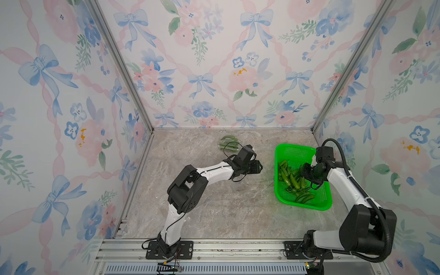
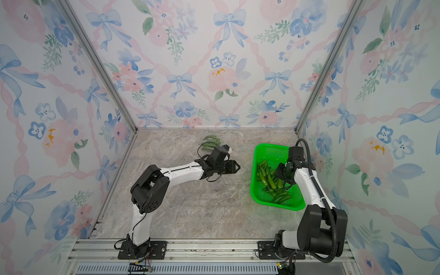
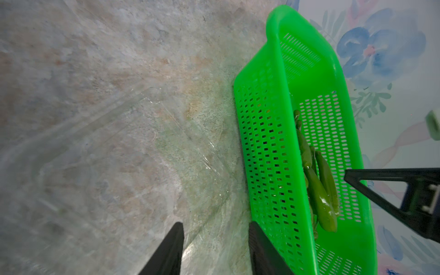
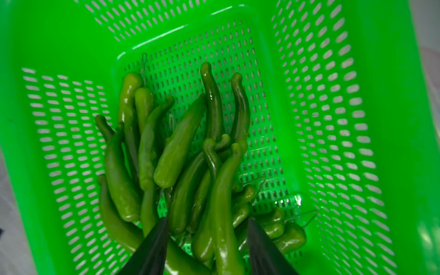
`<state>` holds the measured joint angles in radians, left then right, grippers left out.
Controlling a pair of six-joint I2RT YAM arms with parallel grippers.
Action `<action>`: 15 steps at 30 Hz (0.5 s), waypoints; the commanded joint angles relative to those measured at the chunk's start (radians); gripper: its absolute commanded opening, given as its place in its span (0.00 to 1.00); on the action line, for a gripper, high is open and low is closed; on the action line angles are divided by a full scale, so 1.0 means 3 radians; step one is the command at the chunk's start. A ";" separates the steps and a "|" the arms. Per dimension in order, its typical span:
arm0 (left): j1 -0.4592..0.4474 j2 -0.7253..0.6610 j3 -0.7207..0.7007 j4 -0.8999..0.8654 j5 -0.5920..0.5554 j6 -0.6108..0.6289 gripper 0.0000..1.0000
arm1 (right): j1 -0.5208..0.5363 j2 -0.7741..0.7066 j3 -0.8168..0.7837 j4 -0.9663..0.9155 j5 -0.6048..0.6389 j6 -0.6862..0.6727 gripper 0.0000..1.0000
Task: Take small green peppers out of containers
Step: Place the green pepper in the basket.
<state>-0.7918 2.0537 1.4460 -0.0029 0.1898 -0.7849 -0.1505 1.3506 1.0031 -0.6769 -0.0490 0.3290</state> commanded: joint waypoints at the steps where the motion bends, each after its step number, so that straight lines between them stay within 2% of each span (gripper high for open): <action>1: 0.0022 0.0044 0.0058 -0.0143 -0.0063 0.0120 0.48 | 0.0059 -0.0140 0.0176 0.0018 -0.0154 -0.0022 0.57; 7: 0.0092 0.0081 0.0053 -0.0367 -0.0055 0.0210 0.48 | 0.0584 0.0168 0.0617 0.0299 -0.0211 0.0000 0.58; 11: 0.0151 0.0059 -0.0015 -0.0469 -0.0045 0.0270 0.47 | 0.0952 0.0603 0.1121 0.0407 -0.0103 -0.0059 0.58; 15: 0.0219 -0.0027 -0.0150 -0.0539 -0.0044 0.0320 0.47 | 0.1130 0.1128 0.1583 0.0533 -0.0122 -0.0057 0.58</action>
<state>-0.7395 2.0544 1.4364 -0.1081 0.1822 -0.7250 0.1638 1.6043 1.4071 -0.5564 -0.0917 0.3252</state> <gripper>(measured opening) 0.473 0.580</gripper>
